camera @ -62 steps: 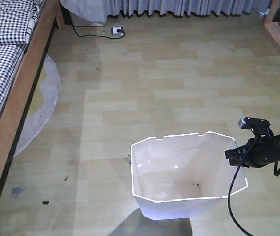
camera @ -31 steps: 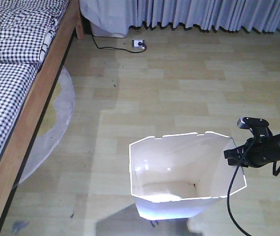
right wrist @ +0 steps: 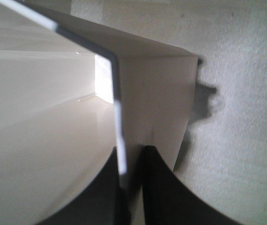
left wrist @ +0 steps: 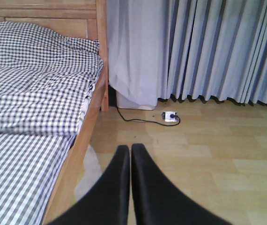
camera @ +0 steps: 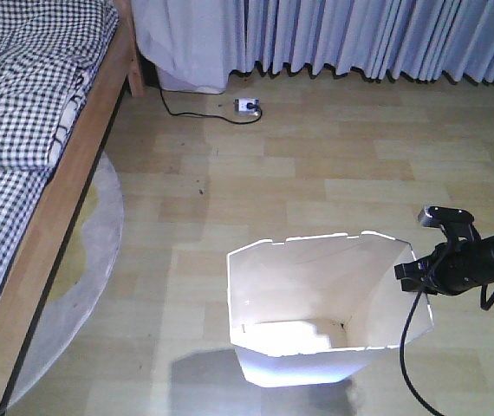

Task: Move trash bin to bedside with robot
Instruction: 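Carry the held bin with the right gripper toward the bed beside the curtains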

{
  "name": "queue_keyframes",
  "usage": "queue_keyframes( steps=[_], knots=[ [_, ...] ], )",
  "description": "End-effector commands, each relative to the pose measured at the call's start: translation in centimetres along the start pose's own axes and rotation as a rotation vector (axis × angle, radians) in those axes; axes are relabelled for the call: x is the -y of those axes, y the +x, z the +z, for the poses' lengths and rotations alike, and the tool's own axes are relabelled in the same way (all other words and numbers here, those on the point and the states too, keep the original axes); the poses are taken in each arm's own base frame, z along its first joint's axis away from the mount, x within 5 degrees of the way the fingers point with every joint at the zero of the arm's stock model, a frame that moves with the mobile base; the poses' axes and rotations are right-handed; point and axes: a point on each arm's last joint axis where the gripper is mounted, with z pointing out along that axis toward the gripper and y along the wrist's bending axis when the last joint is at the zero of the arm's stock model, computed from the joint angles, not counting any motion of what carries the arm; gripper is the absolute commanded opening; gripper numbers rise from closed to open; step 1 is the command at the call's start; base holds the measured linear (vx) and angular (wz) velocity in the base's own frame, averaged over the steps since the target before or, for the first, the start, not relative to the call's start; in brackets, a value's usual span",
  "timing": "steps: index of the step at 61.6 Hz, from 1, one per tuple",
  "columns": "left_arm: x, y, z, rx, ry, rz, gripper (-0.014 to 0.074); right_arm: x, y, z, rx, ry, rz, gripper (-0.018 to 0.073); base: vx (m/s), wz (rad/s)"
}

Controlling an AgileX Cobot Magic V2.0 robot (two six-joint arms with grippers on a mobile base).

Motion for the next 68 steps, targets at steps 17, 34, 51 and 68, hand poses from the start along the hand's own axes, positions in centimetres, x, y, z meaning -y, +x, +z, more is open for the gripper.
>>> queue_keyframes(
  steps=[17, 34, 51, 68],
  knots=[
    [-0.01, 0.28, 0.16, 0.05, 0.005, -0.012, -0.0006, -1.74, -1.92, -2.16, 0.098, -0.137, 0.022, -0.0006, 0.46, -0.06],
    [-0.01, 0.28, 0.16, 0.05, 0.005, -0.012, -0.0006, -1.74, -1.92, -2.16, 0.098, -0.137, 0.022, -0.0006, 0.46, 0.01],
    [-0.01, 0.28, 0.16, 0.05, 0.005, -0.012, -0.0006, -1.74, -1.92, -2.16, 0.098, -0.137, 0.022, -0.0006, 0.45, 0.03],
    [-0.01, 0.28, 0.16, 0.05, 0.005, -0.012, -0.0006, -1.74, -1.92, -2.16, 0.098, -0.137, 0.022, -0.0006, 0.43, -0.03]
  ],
)
